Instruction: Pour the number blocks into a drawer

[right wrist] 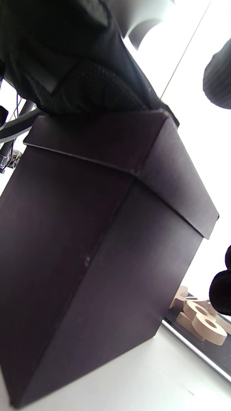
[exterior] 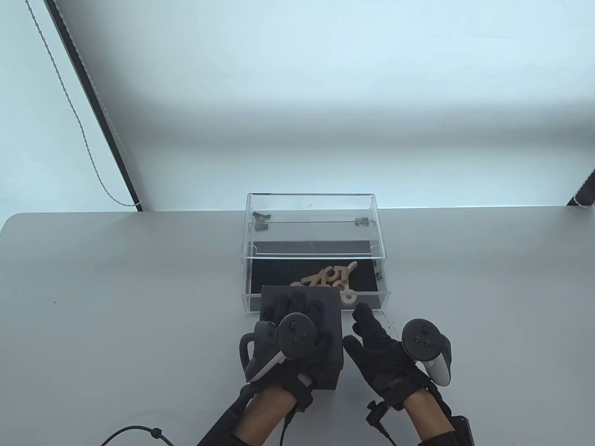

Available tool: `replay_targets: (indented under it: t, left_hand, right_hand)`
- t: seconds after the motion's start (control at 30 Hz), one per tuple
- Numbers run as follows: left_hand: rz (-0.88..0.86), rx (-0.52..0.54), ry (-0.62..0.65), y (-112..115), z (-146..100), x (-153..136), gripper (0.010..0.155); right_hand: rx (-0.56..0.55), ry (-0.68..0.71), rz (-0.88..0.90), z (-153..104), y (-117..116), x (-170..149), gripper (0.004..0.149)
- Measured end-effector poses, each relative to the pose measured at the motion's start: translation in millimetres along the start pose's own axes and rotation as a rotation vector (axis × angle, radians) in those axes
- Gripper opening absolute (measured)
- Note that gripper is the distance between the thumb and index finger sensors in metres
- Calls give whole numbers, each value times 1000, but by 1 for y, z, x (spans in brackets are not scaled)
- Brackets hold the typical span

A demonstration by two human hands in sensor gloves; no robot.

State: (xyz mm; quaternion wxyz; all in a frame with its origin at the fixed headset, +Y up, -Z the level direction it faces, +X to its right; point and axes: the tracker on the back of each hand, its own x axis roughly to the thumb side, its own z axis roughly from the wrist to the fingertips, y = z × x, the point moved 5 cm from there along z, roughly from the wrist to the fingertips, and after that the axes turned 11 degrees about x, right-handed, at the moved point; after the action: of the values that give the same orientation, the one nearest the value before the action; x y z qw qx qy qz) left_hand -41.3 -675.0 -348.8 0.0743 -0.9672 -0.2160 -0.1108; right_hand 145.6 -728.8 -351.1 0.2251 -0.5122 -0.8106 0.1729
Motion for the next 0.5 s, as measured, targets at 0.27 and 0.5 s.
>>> replay_targets:
  t: [0.27, 0.5]
  left_hand:
    - [32, 22, 13, -4, -5, -11, 72]
    - [49, 38, 1, -12, -10, -27, 72]
  right_hand:
    - [10, -3, -5, 1, -3, -1, 99]
    - [19, -9, -8, 2, -6, -2, 98]
